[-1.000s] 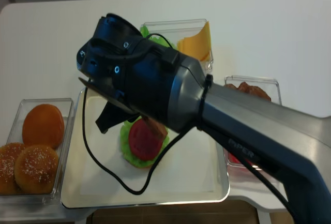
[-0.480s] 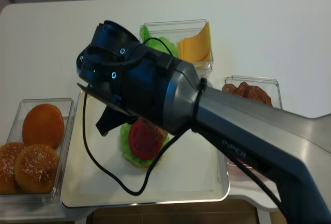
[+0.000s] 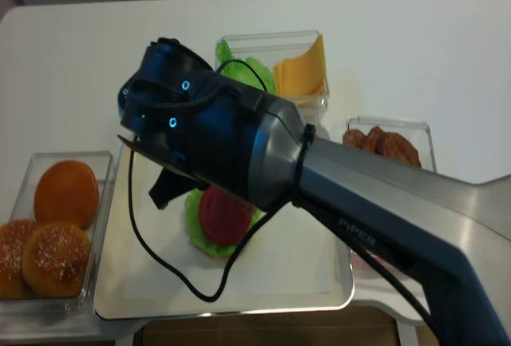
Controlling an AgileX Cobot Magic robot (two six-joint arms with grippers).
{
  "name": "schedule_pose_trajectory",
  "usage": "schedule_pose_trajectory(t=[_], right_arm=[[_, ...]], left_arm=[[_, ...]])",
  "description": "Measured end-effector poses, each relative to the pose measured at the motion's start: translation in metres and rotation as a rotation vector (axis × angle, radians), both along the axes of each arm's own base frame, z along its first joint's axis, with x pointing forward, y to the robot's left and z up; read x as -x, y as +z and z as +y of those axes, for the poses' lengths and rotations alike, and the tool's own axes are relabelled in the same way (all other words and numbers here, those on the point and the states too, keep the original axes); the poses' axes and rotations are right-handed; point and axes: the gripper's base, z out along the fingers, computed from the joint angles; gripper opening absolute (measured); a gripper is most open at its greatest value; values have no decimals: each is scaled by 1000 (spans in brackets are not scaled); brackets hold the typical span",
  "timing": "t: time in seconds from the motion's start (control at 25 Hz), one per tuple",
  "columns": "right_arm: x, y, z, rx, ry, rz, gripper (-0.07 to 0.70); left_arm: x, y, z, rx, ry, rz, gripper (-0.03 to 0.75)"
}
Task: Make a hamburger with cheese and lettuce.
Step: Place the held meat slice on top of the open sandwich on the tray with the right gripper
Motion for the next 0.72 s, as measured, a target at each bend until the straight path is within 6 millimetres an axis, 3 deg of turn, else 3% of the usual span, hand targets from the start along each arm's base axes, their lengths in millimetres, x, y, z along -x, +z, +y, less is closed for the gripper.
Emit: schedule_pose_trajectory(t=[0.24, 0.72], right_arm=[[14, 1, 9, 11, 45, -22, 82], [12, 3, 9, 27, 52, -54, 82]], left_arm=[[0, 0, 0, 0, 0, 0, 344], [0, 0, 0, 0, 0, 0, 344]])
